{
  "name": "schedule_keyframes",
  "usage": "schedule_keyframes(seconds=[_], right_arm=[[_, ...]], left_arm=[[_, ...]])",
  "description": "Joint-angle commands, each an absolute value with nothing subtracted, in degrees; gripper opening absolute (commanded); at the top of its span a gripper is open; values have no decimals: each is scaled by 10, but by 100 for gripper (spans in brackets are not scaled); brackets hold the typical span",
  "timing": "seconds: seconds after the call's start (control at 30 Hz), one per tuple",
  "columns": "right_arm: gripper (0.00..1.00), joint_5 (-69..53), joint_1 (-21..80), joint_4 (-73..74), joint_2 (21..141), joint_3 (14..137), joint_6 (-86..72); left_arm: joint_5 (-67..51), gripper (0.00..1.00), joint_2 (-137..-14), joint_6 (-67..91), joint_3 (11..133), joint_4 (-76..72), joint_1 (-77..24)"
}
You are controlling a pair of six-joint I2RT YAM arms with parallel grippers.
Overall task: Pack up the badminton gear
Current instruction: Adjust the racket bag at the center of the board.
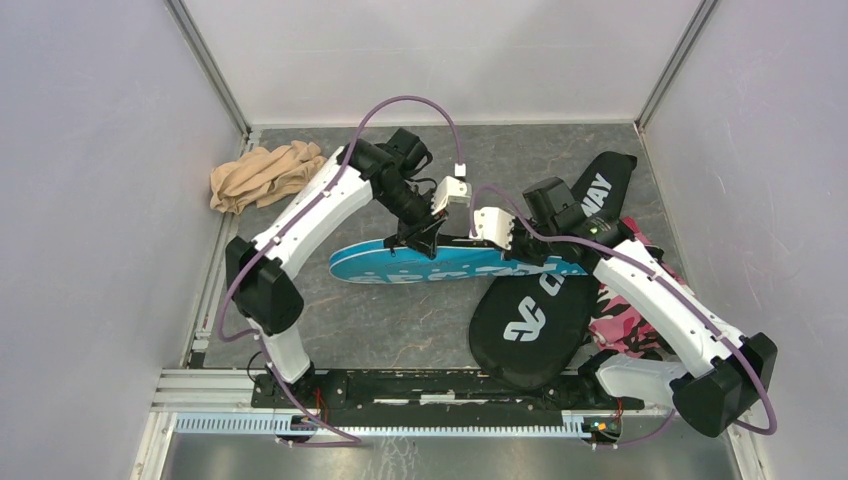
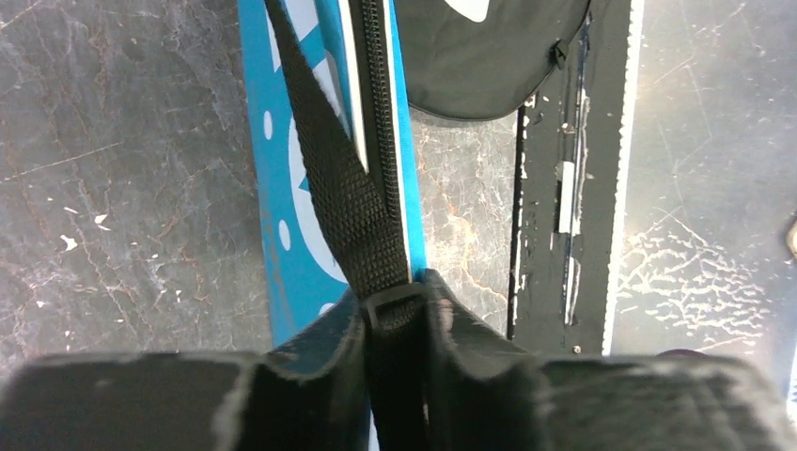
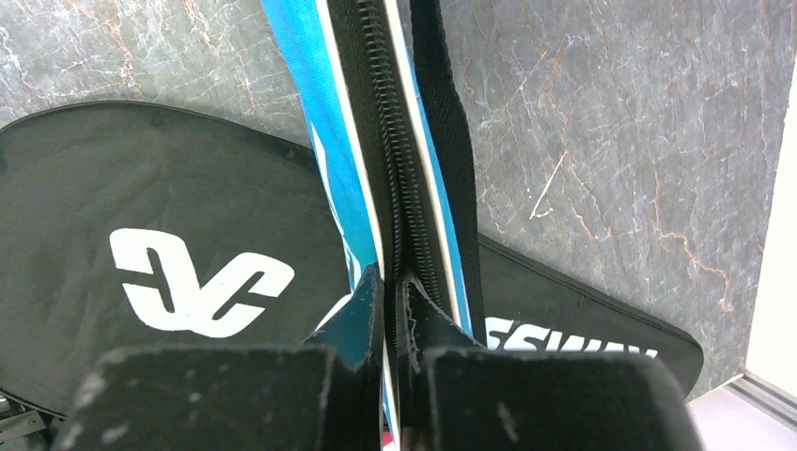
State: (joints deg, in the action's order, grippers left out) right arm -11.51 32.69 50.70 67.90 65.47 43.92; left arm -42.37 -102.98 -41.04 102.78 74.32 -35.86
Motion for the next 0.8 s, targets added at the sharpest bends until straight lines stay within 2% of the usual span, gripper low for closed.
schedule_keyframes(seconds=[0.0,0.1,0.2,0.33,0.47,0.57,0.63,0.77], right_arm=[[2,-110,329,472,675,684,439],[11,-110,328,475,672,690,443],[33,-113,326,481,666,700,446],[52,-115,325,487,652,706,453],[64,-111,324,497,646,704,465],[80,-122,323,505,651,701,471],[84,-130,322,504,654,695,473],[87,-132,321,497,662,682,477]], left_arm=[[-386,21,-974,-437,998,696,-373],[-383,14,-962,-445,996,695,-374],[-382,10,-952,-457,994,694,-375],[-385,9,-941,-463,986,682,-376],[-389,8,-940,-464,984,682,-380],[-387,8,-939,-463,982,682,-385],[-386,8,-938,-461,982,682,-387],[-391,8,-933,-460,980,682,-389]])
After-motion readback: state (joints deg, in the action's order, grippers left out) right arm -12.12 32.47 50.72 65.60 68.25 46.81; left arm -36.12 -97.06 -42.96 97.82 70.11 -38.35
